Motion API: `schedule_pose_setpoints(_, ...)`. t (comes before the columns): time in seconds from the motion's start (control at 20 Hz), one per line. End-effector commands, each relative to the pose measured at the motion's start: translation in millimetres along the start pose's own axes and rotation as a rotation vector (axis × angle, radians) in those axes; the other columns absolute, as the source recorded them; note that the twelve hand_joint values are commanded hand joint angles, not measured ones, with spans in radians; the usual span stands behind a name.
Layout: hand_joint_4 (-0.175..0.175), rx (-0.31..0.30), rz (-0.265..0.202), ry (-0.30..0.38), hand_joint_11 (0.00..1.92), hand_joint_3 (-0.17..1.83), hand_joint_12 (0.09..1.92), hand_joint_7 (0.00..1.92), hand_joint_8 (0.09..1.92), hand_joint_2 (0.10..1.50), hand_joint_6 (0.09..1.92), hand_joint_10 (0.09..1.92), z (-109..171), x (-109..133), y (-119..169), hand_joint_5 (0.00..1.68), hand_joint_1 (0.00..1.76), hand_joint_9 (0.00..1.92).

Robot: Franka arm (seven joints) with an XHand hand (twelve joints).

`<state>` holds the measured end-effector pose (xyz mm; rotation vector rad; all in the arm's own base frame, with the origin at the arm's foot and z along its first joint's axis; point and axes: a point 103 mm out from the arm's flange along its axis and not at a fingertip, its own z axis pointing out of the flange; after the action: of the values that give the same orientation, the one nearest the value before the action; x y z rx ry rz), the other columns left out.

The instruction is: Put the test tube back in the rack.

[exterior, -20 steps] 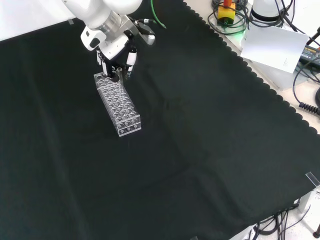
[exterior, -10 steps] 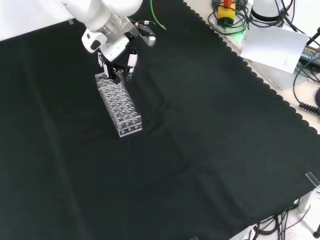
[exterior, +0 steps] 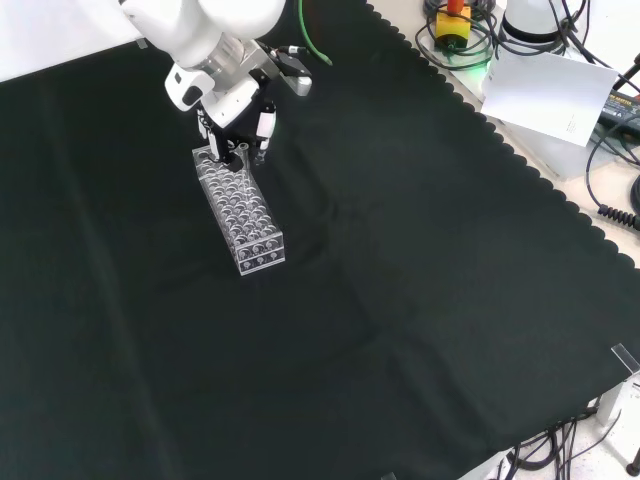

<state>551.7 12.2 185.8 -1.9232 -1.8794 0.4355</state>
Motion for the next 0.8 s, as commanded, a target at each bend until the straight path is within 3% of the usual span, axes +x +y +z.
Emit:
schedule_pose_setpoints(0.05,-0.175,0.011,-0.007,0.014,0.88,0.0,1.17,1.76,0.33,1.0,0.66,0.62,17.1,5.3,8.3,1.13,1.41,1.25)
schedule_pose_setpoints(0.5,-0.175,0.023,-0.01,0.023,0.88,0.0,1.17,1.76,0.33,1.0,0.66,0.61,17.3,4.7,8.4,1.13,1.41,1.25)
schedule_pose_setpoints(0.55,-0.175,0.024,-0.014,0.039,0.87,0.0,1.17,1.61,0.47,0.98,0.54,0.43,17.8,4.0,8.7,1.18,1.41,1.31)
schedule_pose_setpoints(0.6,-0.175,0.042,-0.02,0.05,0.85,0.0,1.18,1.51,0.46,0.97,0.43,0.31,18.0,3.8,10.1,1.26,1.38,1.41)
schedule_pose_setpoints(0.65,-0.144,0.062,-0.027,0.061,0.79,0.0,1.21,1.49,0.39,0.96,0.34,0.25,18.4,3.6,11.3,1.31,1.35,1.44)
schedule_pose_setpoints(0.7,-0.122,0.078,-0.031,0.073,0.71,-0.02,1.26,1.39,0.42,0.94,0.33,0.25,18.5,2.4,12.4,1.26,1.29,1.39)
schedule_pose_setpoints(0.8,-0.068,0.085,-0.04,0.09,0.5,-0.12,1.36,1.03,0.66,0.92,0.57,0.42,16.7,1.2,13.6,0.93,1.17,1.12)
